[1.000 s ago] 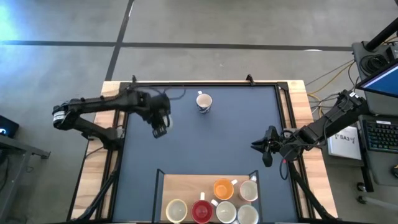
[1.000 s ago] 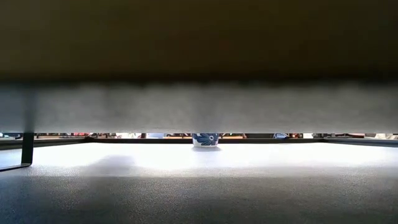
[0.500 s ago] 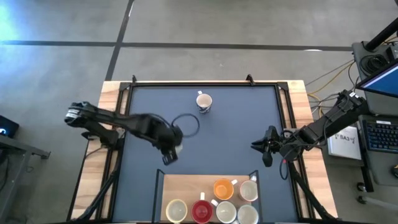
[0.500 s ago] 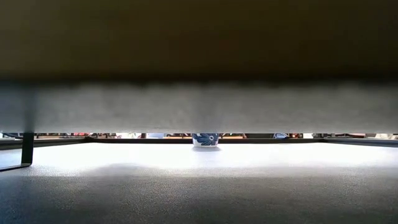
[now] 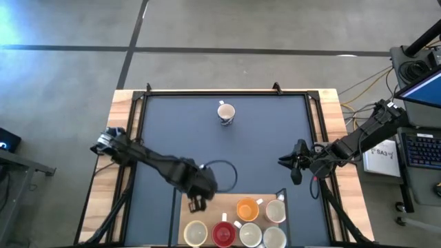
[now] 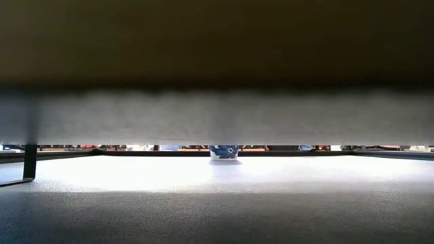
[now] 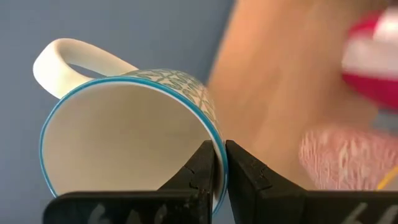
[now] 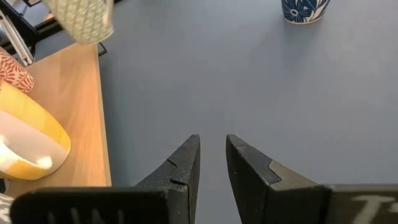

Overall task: Place coffee mugs
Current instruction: Put the green patterned mug on the shelf

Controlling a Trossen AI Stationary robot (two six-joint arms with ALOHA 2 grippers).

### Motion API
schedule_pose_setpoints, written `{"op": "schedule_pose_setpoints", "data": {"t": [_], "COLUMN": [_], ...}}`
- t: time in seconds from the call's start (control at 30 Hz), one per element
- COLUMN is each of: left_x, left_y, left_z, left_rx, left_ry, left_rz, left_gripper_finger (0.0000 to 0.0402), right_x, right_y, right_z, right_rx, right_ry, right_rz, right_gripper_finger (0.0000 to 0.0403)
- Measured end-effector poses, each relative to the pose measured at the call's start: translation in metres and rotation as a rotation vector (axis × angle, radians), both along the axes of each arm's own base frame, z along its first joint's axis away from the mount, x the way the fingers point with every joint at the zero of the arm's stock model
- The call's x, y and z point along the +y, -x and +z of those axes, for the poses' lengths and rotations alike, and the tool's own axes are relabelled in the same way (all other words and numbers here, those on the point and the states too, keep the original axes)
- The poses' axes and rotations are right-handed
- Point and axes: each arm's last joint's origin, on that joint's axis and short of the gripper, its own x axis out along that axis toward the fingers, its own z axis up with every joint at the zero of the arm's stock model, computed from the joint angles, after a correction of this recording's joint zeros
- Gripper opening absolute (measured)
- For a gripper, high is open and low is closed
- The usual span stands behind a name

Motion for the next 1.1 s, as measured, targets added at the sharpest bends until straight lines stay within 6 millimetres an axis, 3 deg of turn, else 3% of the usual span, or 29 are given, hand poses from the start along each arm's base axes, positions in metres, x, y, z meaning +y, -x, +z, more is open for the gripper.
{"op": "schedule_pose_setpoints", "data": {"t": [0.37, 1.1], "left_x": [-0.057, -0.077], "left_y": [-0.001, -0.001], "left_z": [-0.017, -0.019], "left_rx": [0.036, 0.035], "left_ry": [0.012, 0.091], "left_rz": [-0.237, -0.215], "left_gripper_finger": [0.0009, 0.0016], "right_x": [0.000, 0.000], "right_y": [0.000, 0.000], "right_z": [0.000, 0.000], "right_rx": [0.000, 0.000], "right_ry": [0.000, 0.000], "right_rz": [0.000, 0.000], "right_gripper_finger": [0.0068, 0.0068]}}
